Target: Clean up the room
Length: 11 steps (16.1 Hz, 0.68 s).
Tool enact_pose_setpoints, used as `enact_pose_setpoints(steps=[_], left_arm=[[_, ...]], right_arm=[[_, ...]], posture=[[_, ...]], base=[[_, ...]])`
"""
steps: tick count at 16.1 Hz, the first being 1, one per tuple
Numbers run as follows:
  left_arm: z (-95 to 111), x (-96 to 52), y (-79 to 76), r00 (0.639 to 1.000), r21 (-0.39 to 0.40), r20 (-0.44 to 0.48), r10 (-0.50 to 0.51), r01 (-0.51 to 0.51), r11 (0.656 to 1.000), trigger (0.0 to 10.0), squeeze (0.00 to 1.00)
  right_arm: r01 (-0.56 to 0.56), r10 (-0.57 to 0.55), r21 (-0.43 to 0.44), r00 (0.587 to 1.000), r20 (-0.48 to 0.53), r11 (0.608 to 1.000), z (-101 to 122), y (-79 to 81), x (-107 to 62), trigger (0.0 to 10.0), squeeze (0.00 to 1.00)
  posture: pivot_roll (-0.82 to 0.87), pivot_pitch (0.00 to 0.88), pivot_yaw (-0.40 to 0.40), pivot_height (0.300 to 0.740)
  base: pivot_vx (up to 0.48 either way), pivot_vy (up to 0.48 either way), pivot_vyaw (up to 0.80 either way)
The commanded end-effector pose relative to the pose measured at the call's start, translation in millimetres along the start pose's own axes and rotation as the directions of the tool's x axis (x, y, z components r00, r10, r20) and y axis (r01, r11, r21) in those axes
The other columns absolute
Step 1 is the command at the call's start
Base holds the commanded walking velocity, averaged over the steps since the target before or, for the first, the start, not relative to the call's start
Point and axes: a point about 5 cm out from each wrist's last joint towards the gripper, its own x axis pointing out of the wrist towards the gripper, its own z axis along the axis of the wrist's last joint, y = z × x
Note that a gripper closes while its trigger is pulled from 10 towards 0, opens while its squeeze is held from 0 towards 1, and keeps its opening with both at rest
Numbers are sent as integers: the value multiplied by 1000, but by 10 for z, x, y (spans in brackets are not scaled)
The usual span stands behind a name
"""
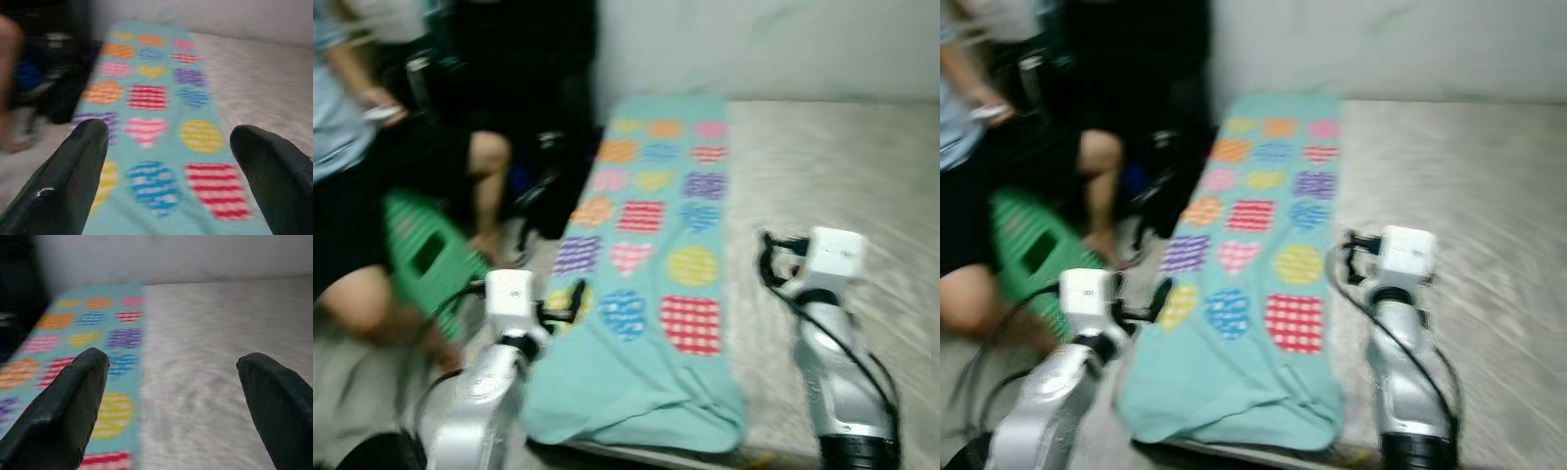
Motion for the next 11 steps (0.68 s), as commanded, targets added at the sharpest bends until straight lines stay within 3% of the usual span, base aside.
enact_pose_setpoints(steps=[1, 5, 11], left_arm=[[-6, -23, 82, 1000, 14, -8, 29, -29, 999, 10000, 0], [-11, -29, 93, 999, 14, -12, 31, -31, 999, 10000, 0], [-15, -21, 106, 999, 14, -14, 33, -32, 999, 10000, 0]], right_arm=[[-19, 19, 4, 1000, -12, 1000, -21, 64, -4, 10000, 0], [-29, 29, 5, 1000, -6, 1000, -24, 77, -11, 10000, 0], [-39, 39, 1, 999, -3, 999, -23, 86, -2, 10000, 0]], posture=[[-139, 0, 78, 740], [-135, 0, 79, 740], [-135, 0, 79, 740]], base=[[0, 0, -800], [0, 124, -553], [0, 302, 0]])
